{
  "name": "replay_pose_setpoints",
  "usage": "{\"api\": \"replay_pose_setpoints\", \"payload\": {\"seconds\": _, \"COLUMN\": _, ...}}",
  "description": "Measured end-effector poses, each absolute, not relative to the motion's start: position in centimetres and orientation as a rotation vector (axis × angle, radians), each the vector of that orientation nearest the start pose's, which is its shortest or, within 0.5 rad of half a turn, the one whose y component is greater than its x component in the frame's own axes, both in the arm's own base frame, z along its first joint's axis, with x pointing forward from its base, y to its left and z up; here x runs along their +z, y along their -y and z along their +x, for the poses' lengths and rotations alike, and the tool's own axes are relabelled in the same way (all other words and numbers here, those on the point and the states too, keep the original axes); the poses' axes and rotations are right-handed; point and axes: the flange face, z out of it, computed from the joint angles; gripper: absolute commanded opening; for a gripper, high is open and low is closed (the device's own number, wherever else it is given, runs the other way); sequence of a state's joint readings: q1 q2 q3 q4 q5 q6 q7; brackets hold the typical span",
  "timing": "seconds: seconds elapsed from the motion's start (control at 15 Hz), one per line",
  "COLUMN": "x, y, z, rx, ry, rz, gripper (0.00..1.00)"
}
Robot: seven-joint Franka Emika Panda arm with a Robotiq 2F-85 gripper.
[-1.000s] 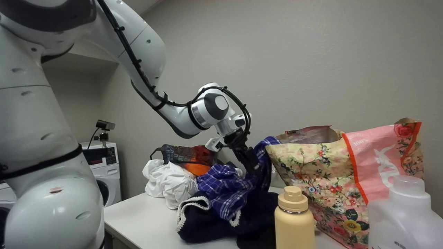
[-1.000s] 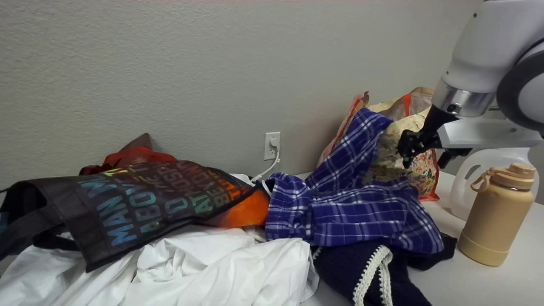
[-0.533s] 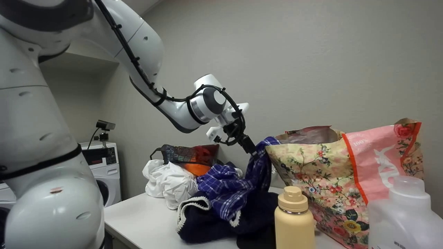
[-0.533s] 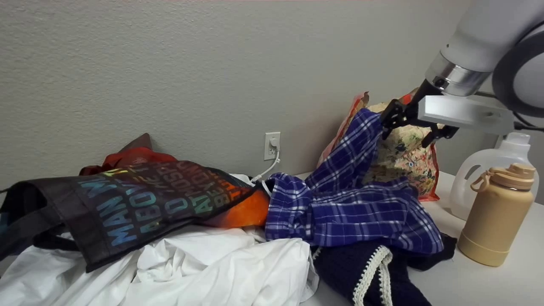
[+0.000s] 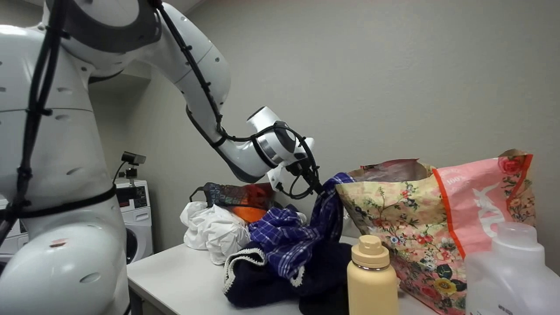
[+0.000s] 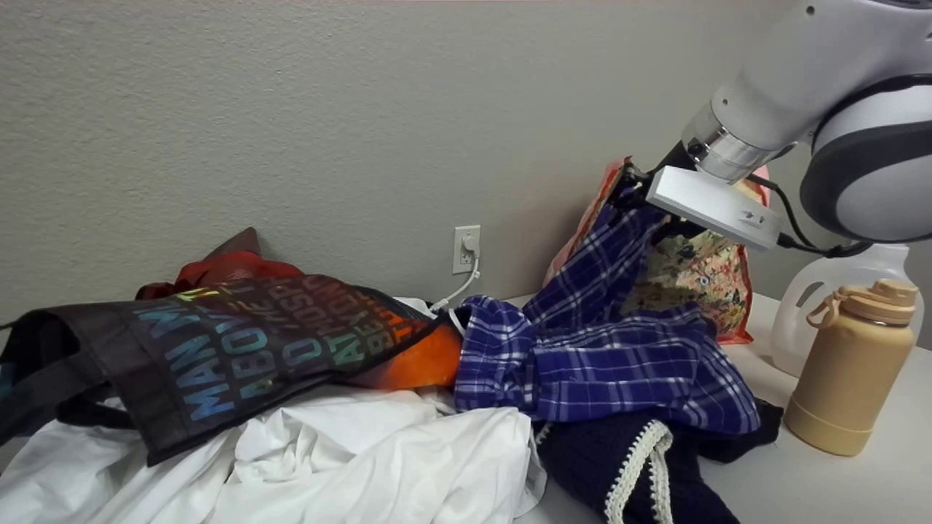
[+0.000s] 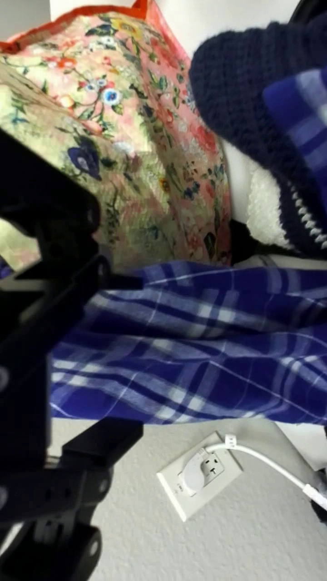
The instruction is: Pick up the blue cloth from the bag and put it on the table.
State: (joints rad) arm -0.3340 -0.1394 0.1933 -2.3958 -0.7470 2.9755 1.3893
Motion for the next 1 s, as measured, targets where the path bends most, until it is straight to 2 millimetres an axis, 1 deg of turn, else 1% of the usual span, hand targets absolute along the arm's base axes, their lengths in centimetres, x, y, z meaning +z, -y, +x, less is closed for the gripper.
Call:
{"api": "replay_pose_setpoints", "payload": {"seconds": 0.27, "x": 44.6, "y": 2.4, "z": 51.8, "rx": -1.304, "ry": -1.153, "rz": -2.573, "gripper": 0.12}}
{"api": "replay_pose_setpoints", "payload": {"seconds": 0.33, "x": 44.6, "y": 2.3, "z": 51.8, "rx": -1.331, "ry": -1.152, "rz": -2.565, "gripper": 0.05}}
{"api": "replay_pose_setpoints", "payload": {"seconds": 0.4, "x": 44.5, "y": 2.2, "z": 51.7, "rx": -1.353, "ry": -1.152, "rz": -2.557, "gripper": 0.02}}
{"api": "replay_pose_setpoints", "payload": {"seconds": 0.53, "x": 43.9, "y": 1.9, "z": 51.4, "rx": -1.378, "ry": -1.153, "rz": -2.554, "gripper": 0.0}}
{"api": "replay_pose_setpoints", "payload": {"seconds": 0.67, "x": 42.9, "y": 1.6, "z": 51.3, "rx": -1.36, "ry": -1.152, "rz": -2.569, "gripper": 0.02}}
{"api": "replay_pose_setpoints", "payload": {"seconds": 0.87, "x": 41.0, "y": 1.2, "z": 51.3, "rx": -1.264, "ry": -1.157, "rz": -2.602, "gripper": 0.01}}
{"api": "replay_pose_setpoints", "payload": {"seconds": 1.0, "x": 40.6, "y": 0.6, "z": 51.3, "rx": -1.204, "ry": -1.132, "rz": -2.62, "gripper": 0.01}}
